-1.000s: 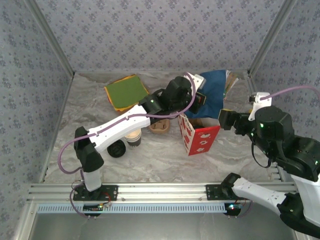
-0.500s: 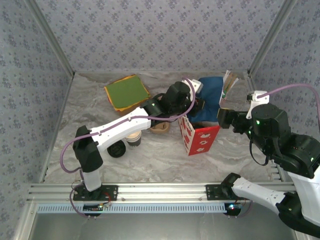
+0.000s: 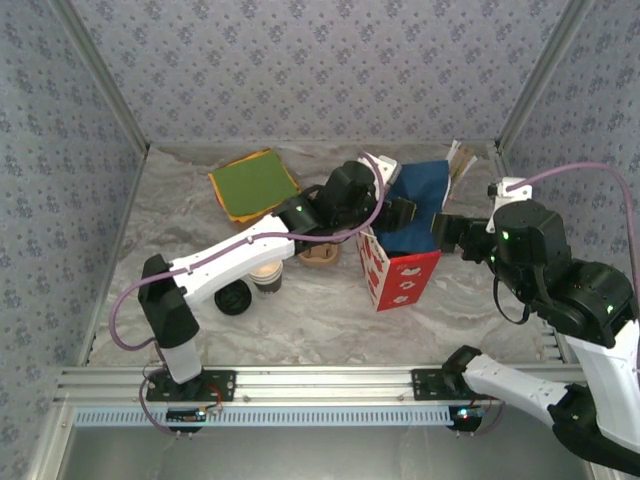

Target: Pack the takeout coffee

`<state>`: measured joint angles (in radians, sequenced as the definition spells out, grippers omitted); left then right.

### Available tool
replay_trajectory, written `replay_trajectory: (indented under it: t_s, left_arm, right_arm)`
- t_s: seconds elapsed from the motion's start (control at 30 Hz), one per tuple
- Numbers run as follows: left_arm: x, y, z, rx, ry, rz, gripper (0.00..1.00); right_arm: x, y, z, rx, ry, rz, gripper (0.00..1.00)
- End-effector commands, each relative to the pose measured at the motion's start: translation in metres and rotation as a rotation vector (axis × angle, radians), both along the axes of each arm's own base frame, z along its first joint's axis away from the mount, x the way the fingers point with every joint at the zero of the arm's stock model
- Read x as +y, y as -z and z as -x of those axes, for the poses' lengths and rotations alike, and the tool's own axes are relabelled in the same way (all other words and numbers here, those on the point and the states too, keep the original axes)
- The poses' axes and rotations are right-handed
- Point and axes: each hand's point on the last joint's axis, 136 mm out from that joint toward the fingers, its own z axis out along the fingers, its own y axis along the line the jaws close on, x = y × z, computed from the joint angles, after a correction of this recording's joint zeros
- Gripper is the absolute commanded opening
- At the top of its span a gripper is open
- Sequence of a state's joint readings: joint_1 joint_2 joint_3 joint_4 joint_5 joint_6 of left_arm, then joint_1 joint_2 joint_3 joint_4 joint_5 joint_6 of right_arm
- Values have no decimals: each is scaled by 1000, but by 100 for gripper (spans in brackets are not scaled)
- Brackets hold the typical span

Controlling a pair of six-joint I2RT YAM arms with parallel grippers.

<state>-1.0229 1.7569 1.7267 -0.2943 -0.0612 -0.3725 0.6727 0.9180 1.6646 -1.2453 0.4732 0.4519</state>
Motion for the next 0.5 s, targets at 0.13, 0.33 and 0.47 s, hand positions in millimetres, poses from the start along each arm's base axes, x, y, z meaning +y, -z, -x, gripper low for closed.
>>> replay_trajectory:
  t_s: [0.13,0.33,0.47]
  left_arm:
    - [18,-54,-5,-67,-45,61,85]
    - [7,-58,-11,-59,-30,9,89]
    - [7,-62,-13,-55,-33,-4,90]
  right_arm:
    - [3,2,-7,9,-3,-7,100]
    - [3,6,-9,29,4,-19,100]
    - [2,9,-10,41,13,-25,100]
